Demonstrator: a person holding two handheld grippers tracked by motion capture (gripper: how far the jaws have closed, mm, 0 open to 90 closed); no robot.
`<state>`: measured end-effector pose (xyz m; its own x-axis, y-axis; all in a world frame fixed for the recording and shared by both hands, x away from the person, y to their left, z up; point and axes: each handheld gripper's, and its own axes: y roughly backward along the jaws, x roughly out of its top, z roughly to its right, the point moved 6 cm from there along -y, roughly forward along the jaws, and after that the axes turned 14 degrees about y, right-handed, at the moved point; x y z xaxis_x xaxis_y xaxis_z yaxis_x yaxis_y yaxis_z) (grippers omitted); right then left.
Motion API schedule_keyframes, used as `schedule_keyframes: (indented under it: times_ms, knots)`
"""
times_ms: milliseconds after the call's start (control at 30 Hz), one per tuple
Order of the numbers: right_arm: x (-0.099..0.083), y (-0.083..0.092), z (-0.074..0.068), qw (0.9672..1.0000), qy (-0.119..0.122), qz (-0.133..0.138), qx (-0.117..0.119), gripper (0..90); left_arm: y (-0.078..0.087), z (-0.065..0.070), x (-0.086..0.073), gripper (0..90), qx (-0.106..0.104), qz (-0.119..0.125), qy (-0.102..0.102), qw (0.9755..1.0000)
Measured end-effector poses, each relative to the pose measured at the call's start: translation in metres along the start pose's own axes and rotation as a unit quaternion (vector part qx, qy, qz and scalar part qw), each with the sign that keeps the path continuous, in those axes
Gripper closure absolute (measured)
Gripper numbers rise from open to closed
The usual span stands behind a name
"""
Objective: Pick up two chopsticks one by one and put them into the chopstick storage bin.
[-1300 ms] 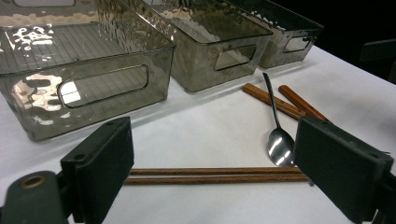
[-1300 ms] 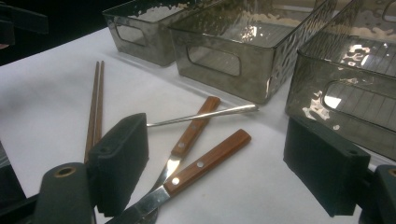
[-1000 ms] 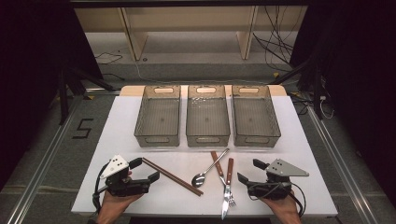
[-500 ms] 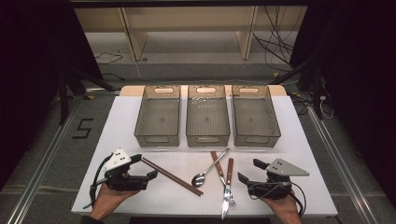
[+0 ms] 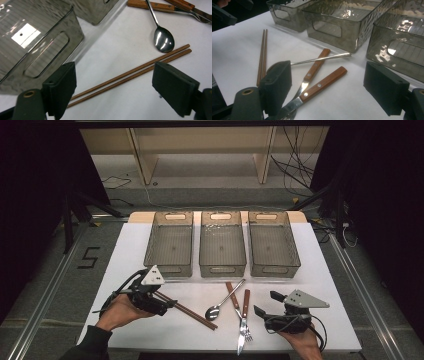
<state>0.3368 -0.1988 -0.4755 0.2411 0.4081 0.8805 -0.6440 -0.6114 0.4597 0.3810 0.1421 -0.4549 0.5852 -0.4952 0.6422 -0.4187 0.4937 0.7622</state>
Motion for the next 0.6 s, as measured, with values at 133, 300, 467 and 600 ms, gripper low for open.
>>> schedule_keyframes:
  times_ms: [133,300,467,600]
  knots:
    - [0.000,-0.001,0.000,1.0000,-0.001,0.000,0.002,23.3,-0.013,0.003,0.005,23.7,-0.010,-0.027,-0.027,0.9992]
    - [0.000,-0.001,0.000,1.0000,0.001,-0.002,0.004,23.4,-0.028,0.005,0.007,28.1,-0.025,-0.062,-0.055,0.9963]
    - [0.000,-0.002,-0.001,1.0000,0.000,-0.002,0.006,23.4,-0.042,0.006,0.007,31.2,-0.034,-0.093,-0.078,0.9921]
    - [-0.001,-0.002,-0.001,1.0000,0.001,-0.003,0.008,23.4,-0.050,0.006,0.006,33.7,-0.036,-0.114,-0.098,0.9879]
